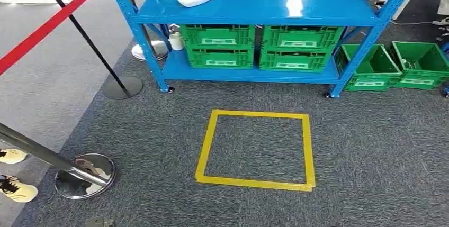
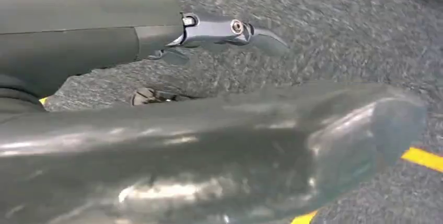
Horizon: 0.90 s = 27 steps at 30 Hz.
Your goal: Take the parts from the cabinet and place them on the table.
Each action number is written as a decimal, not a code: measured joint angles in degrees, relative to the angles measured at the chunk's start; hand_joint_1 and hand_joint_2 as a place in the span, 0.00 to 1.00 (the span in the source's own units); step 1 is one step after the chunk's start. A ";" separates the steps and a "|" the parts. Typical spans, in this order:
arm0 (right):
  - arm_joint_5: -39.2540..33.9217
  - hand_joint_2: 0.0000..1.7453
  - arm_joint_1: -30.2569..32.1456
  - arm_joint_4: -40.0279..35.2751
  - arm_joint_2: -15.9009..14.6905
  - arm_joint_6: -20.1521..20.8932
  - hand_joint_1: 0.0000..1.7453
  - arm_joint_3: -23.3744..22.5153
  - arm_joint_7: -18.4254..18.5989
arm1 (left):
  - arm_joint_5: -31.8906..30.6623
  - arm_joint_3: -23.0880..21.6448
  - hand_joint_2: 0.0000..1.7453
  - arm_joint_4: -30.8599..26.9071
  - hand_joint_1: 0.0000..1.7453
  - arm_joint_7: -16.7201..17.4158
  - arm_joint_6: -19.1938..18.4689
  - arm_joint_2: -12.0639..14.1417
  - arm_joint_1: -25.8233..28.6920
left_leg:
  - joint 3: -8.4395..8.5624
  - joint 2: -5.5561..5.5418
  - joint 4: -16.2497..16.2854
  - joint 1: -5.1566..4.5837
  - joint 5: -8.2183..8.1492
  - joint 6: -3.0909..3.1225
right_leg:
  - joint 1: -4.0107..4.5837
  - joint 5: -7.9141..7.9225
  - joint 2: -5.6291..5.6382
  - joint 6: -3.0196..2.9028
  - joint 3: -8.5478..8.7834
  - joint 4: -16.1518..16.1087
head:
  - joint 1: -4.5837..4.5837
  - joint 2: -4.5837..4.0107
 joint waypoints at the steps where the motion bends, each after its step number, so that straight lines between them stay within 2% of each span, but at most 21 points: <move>1: 0.00 0.00 0.00 0.00 0.00 0.00 0.00 0.00 0.00 | -0.02 0.00 0.00 0.00 0.00 0.00 -0.02 -0.09 0.06 | 0.00 -0.03 -0.03 -0.01 0.86 -0.13 | -0.04 -0.12 -0.12 0.28 -0.06 -0.20 | 0.11 0.00; 2: -0.02 0.00 0.07 0.00 0.00 0.00 0.00 -0.02 0.00 | 0.00 0.00 0.00 0.00 0.00 0.00 0.00 -0.04 0.18 | 0.00 -0.12 -0.05 -0.02 0.93 -0.08 | -0.14 -0.20 -0.22 0.55 0.12 -0.40 | -0.07 0.00; 3: 0.00 0.00 -0.02 0.00 0.00 0.07 0.00 -0.02 0.00 | 0.00 0.00 0.00 0.00 0.00 0.00 0.00 -0.07 0.29 | 0.46 -0.18 -0.81 0.15 1.35 0.16 | 0.06 -0.32 -0.27 1.03 0.57 -0.63 | -0.02 0.00; 4: -0.02 0.00 0.06 -0.02 -0.07 0.07 0.00 -0.02 0.00 | 0.00 0.00 0.00 0.00 0.00 0.00 0.00 -0.15 0.35 | 1.30 -0.13 -1.58 0.55 1.97 0.09 | -0.01 -0.76 -0.17 1.21 0.44 0.23 | 0.02 0.00; 5: -0.02 0.00 0.07 0.00 -0.04 0.21 0.00 -0.02 -0.02 | 0.00 0.00 0.00 0.02 0.00 0.00 0.00 -0.20 0.25 | 1.63 -0.17 -1.78 0.68 1.92 0.34 | 0.06 -2.33 -0.10 1.46 -0.49 2.46 | 0.35 0.00; 7: -0.02 0.00 -0.01 0.09 -0.04 0.39 0.00 -0.02 -0.02 | 0.00 0.00 0.00 0.02 0.00 0.00 -0.02 -0.24 0.15 | 1.76 -0.20 -1.75 0.70 1.73 0.63 | -0.25 -6.49 -0.11 1.89 -4.76 10.95 | 0.66 0.00; 8: -0.02 0.00 0.03 0.07 -0.07 0.39 0.00 -0.02 -0.02 | -0.04 -0.02 0.00 0.02 0.00 0.00 -0.02 -0.28 0.16 | 1.79 -0.24 -1.73 0.69 1.62 0.72 | -0.24 -7.94 -0.09 2.12 -6.93 14.87 | 0.68 0.00; 9: -0.02 0.00 0.13 0.07 -0.07 0.39 0.00 -0.04 0.00 | -0.02 -0.02 0.00 0.02 0.00 0.00 -0.02 -0.28 0.21 | 1.93 -0.38 -1.73 0.70 1.49 0.63 | -0.26 -7.95 -0.10 2.33 -8.29 16.86 | 0.72 0.00; 10: -0.04 0.00 0.24 0.07 -0.09 0.61 0.00 -0.04 0.00 | -0.02 -0.02 0.00 0.02 0.00 0.00 -0.02 -0.28 0.28 | 2.14 -0.53 -1.71 0.76 1.33 0.49 | -0.40 -6.37 -0.10 2.49 -8.07 15.71 | 0.66 0.00; 11: -0.11 0.00 0.31 0.07 -0.15 1.01 0.00 -0.07 0.02 | -0.02 -0.02 0.00 0.04 0.00 0.00 -0.04 -0.28 0.31 | 2.43 -0.69 -1.66 0.88 1.10 0.27 | -0.57 -3.72 -0.11 2.66 -6.51 12.06 | 0.72 0.00; 13: -0.18 0.00 0.27 0.09 -0.20 1.57 0.00 -0.09 0.02 | -0.02 -0.06 0.00 0.09 0.00 0.00 -0.09 -0.28 0.26 | 3.01 -0.90 -1.26 1.12 0.45 -0.41 | -1.03 1.51 -0.07 3.22 -1.61 1.82 | 0.74 0.00; 14: -0.22 0.00 0.10 0.22 -0.18 1.99 0.00 -0.09 0.04 | -0.02 -0.04 0.00 0.09 0.00 0.00 -0.09 -0.20 0.19 | 2.91 -0.95 -0.90 0.84 0.07 -0.91 | -0.97 0.60 0.43 3.34 -0.60 0.07 | 0.85 0.00; 15: -0.33 0.00 0.02 0.28 -0.17 2.18 0.00 -0.09 0.09 | -0.04 -0.07 0.00 0.09 0.00 0.00 -0.09 -0.15 0.11 | 2.72 -1.11 -0.47 0.67 -0.23 -1.04 | -1.12 0.93 0.70 2.18 -0.38 -0.30 | 0.70 0.00; 18: -0.35 0.00 0.11 0.31 -0.20 2.34 0.00 -0.09 0.15 | -0.13 -0.09 0.00 0.09 0.00 0.00 -0.09 -0.15 0.14 | 2.91 -1.14 -0.88 0.80 -0.09 -1.37 | -0.86 0.82 0.66 1.00 -0.45 -0.23 | 0.55 0.00; 19: -0.35 0.00 0.11 0.31 -0.20 2.36 0.00 -0.11 0.15 | -0.13 -0.09 0.00 0.09 0.00 0.00 -0.09 -0.07 0.13 | 2.96 -1.08 -0.63 0.87 -0.52 -1.72 | -1.10 0.91 0.52 0.61 -0.34 -0.35 | 0.59 0.00; 20: -0.37 0.00 0.07 0.31 -0.20 2.40 0.00 -0.13 0.09 | -0.15 -0.09 0.00 0.11 0.00 0.00 -0.09 -0.15 0.09 | 2.15 -0.86 1.12 0.88 -1.82 -2.15 | -1.13 0.85 0.53 0.28 -0.31 -0.37 | 0.20 0.00; 23: -0.98 0.00 0.06 0.31 -0.20 2.93 0.00 -0.24 -0.20 | -0.15 -0.09 0.00 0.11 0.00 0.00 -0.13 -0.15 0.06 | -4.89 -0.79 14.62 1.23 -8.03 -2.81 | -1.11 0.67 0.70 -0.13 -0.36 -0.37 | 0.00 0.00; 24: -1.25 0.00 0.08 0.31 -0.20 2.84 0.00 -0.35 -0.28 | -0.07 -0.09 0.00 0.11 0.00 0.00 -0.13 -0.15 0.15 | -6.55 -0.79 17.37 1.24 -8.42 -2.83 | -1.11 0.65 0.85 -0.15 -0.36 -0.37 | 0.00 0.00; 25: -1.42 0.00 0.12 0.31 -0.20 2.73 0.00 -0.44 -0.28 | 0.02 -0.09 0.00 0.13 0.00 0.00 -0.13 -0.15 0.23 | -6.77 -0.79 17.23 1.24 -7.41 -2.75 | -1.11 0.64 1.12 -0.15 -0.31 -0.37 | 0.02 0.00; 26: -1.49 0.00 0.12 0.31 -0.20 2.60 0.00 -0.46 -0.31 | 0.04 -0.09 0.00 0.13 0.00 -0.02 -0.11 -0.15 0.26 | -5.83 -0.80 14.64 1.24 -4.92 -2.53 | -1.11 0.60 1.61 -0.09 -0.25 -0.37 | -0.02 0.00; 27: -1.51 0.00 0.08 0.31 -0.20 2.54 0.00 -0.46 -0.39 | 0.11 -0.09 0.00 0.13 0.00 -0.09 -0.11 -0.15 0.29 | -3.63 -0.93 9.78 1.23 -1.78 -2.20 | -1.11 0.61 2.13 -0.07 -0.13 -0.37 | 0.02 0.00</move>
